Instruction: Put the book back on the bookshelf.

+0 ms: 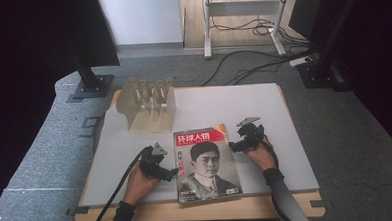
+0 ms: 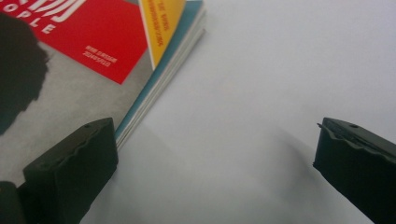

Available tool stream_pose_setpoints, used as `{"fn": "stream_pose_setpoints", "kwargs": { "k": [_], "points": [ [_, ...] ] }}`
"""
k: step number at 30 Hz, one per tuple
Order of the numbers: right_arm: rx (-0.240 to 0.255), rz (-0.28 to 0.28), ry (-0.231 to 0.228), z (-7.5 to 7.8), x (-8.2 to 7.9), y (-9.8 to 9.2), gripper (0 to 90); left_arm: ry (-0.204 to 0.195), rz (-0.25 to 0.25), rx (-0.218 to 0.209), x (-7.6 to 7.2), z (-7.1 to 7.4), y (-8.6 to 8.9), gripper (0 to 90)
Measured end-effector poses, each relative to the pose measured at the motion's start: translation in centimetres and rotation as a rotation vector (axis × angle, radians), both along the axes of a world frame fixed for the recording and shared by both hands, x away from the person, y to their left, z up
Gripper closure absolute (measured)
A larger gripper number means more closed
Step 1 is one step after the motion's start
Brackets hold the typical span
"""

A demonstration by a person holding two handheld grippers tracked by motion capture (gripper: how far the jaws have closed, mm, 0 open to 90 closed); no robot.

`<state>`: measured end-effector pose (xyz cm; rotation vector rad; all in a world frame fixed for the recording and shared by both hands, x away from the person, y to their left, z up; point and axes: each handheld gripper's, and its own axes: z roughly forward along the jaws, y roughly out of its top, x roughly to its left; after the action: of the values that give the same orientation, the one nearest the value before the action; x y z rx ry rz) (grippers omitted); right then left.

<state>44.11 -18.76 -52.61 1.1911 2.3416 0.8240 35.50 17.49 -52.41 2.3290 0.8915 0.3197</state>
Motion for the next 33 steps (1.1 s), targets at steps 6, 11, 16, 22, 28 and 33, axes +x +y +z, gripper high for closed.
{"fn": "stream_pose_setpoints", "kwargs": {
  "k": [6, 11, 16, 22, 28, 33],
  "points": [
    [-0.021, -0.010, -0.004, 0.2, 2.0, 1.0, 0.0, 0.010, -0.057, -0.027, -1.6, -0.1, -1.6, 0.0],
    [-0.034, -0.010, -0.009, 0.3, 3.2, 1.9, 0.1, 0.014, -0.092, -0.034, -2.0, -0.1, -2.4, 0.0],
    [-0.004, 0.032, 0.000, 0.8, 2.7, 1.5, 7.4, 0.009, -0.052, -0.016, -1.1, 0.0, -1.4, 0.0],
    [0.088, 0.102, 0.027, 1.7, 0.7, 1.3, 8.5, -0.007, 0.035, -0.030, 0.3, -0.2, -0.7, 0.0],
    [0.135, 0.160, 0.069, 1.3, -1.1, 1.9, 13.1, -0.002, 0.049, -0.042, 0.6, -0.3, -0.7, 0.0],
    [0.165, 0.164, 0.100, 0.5, -0.8, 3.3, 15.7, -0.011, 0.070, -0.046, 0.5, -0.4, -0.9, 0.0]
  ]
}}
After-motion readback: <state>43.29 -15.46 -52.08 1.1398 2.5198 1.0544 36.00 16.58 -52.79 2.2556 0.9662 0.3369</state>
